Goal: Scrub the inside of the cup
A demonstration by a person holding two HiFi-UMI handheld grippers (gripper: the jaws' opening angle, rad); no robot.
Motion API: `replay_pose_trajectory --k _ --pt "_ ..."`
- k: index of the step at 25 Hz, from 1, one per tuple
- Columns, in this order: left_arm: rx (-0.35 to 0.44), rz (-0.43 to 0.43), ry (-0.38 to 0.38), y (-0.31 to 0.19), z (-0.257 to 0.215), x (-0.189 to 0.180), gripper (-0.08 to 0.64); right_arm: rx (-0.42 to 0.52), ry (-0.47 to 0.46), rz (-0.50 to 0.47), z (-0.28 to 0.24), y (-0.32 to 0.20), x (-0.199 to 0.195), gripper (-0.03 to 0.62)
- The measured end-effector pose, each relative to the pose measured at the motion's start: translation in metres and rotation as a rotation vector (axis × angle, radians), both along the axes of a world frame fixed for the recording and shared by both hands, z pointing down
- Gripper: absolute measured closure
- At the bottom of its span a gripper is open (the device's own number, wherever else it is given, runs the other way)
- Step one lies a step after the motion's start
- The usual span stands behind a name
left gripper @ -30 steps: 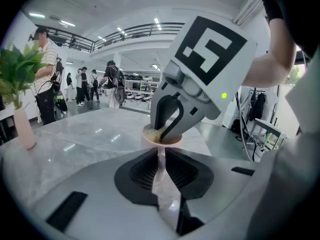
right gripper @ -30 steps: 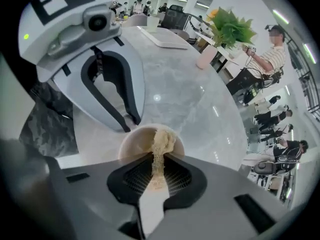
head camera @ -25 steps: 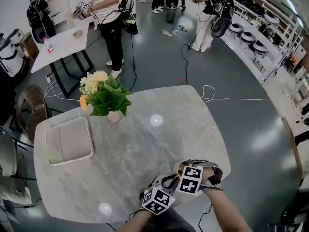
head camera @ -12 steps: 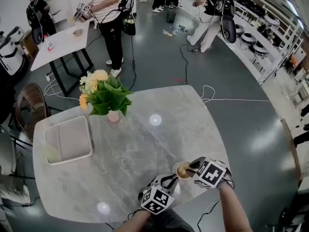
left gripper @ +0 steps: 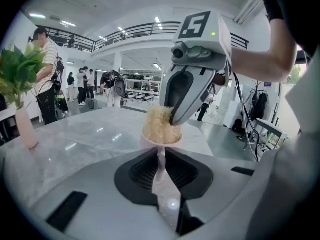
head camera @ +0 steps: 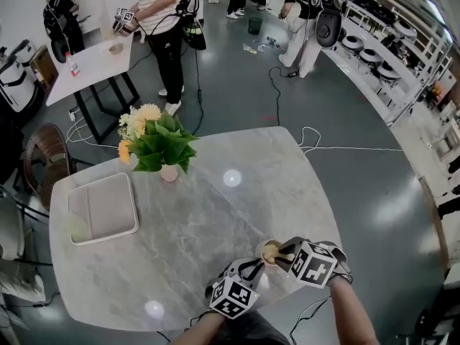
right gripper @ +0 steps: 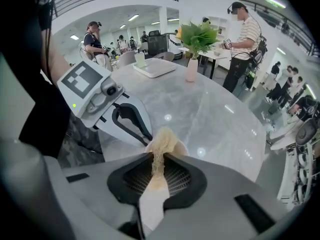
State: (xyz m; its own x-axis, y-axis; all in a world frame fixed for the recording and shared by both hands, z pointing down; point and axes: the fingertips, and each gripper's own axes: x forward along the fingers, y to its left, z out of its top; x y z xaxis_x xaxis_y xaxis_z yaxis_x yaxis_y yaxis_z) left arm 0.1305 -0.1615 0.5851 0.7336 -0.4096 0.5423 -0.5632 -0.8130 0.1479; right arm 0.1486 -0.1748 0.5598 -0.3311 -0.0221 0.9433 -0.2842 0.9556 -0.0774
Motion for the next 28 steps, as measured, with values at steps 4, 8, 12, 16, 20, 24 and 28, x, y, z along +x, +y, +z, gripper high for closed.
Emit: replay_pose_trajectory --k 4,8,12,16,20,24,28 --pt "-0.002 0.001 -0.001 0.000 0.000 0.000 0.505 0.000 0.117 0.006 0.001 -0.009 0.013 0.532" --pt "0.000 0.010 -0.004 0.001 0.000 0.000 0.506 0.135 0.238 -0.053 0.005 -0.024 0.015 0.532" --pt "0.006 0.013 -0.011 0.001 0.000 -0.001 0.506 0.169 0.172 -0.136 -0.004 -0.013 -0.002 0.532" --pt "0.006 0.007 -0.013 0.000 0.001 -0.002 0.506 0.111 0.112 -0.144 -0.008 -0.004 -0.009 0.532" --pt "0.004 0.006 -0.012 0.001 0.001 -0.002 0.506 0.200 0.183 -0.080 0.004 -0.023 0.004 0.532" --pt "0.005 0.001 -0.013 -0.001 0.001 -0.002 0.506 0.231 0.259 -0.030 0.006 -0.026 0.015 0.532" --pt "0.005 -0.003 -0.016 -0.001 0.001 -0.002 0.506 0.182 0.270 -0.046 0.017 -0.017 0.007 0.532"
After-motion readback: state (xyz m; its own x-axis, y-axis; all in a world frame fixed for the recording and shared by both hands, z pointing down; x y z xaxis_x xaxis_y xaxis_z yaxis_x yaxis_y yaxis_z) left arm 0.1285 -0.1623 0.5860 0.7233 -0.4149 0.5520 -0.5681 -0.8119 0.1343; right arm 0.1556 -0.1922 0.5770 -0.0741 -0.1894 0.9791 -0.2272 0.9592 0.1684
